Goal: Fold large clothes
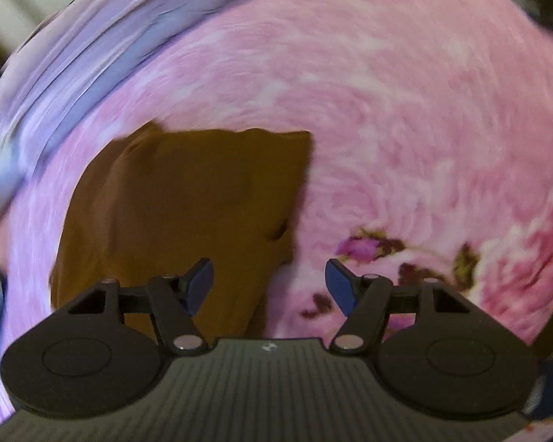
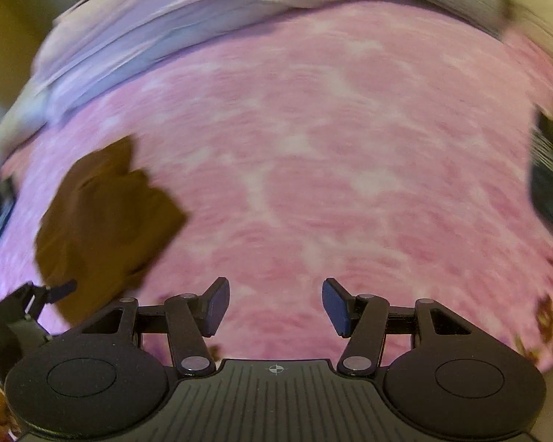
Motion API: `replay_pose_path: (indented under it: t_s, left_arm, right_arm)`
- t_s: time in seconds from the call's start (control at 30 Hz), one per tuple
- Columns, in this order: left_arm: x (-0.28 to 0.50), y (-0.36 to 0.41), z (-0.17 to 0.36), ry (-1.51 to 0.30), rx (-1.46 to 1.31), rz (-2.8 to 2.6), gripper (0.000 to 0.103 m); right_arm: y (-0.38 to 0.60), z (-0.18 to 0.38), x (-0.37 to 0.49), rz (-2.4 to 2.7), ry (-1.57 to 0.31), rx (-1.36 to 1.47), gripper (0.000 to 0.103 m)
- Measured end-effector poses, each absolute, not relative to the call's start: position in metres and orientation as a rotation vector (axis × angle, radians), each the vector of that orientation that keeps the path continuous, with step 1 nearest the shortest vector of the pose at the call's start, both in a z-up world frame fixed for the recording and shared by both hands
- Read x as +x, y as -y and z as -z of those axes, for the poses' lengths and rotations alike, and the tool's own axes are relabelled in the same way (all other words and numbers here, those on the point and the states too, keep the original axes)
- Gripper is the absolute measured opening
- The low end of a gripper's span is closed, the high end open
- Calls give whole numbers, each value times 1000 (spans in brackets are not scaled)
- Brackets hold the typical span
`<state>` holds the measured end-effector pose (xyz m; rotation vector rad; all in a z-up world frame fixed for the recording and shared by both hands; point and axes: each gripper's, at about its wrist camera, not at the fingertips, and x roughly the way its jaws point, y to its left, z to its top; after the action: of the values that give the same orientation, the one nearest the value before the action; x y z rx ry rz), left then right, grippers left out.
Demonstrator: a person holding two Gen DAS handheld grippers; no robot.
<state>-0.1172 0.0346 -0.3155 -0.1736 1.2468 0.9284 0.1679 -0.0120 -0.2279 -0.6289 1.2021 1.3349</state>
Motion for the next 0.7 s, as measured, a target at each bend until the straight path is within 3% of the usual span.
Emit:
replay_pose_path:
  t_s: [0.27, 0.33, 0.37, 0.53, 0.7]
  left_arm:
    - [-103, -54, 380, -1392, 87, -804, 49]
    - [-105, -60, 388, -1402, 112, -778, 16]
    - [-107, -63, 387, -1392, 123, -774, 13]
    - [-162, -76, 301, -1115, -33, -1001, 9]
    - [-339, -85, 181, -702, -446, -1490, 9]
  right_arm:
    - [29, 240, 210, -1132, -1265, -570, 53]
    - [28, 245, 207, -1116, -1278, -582, 53]
    - [26, 246, 203, -1111, -1284, -584, 53]
    - [12, 248, 175, -1125, -1287, -584, 53]
    - [-16, 249, 136, -1188, -1286, -604, 53]
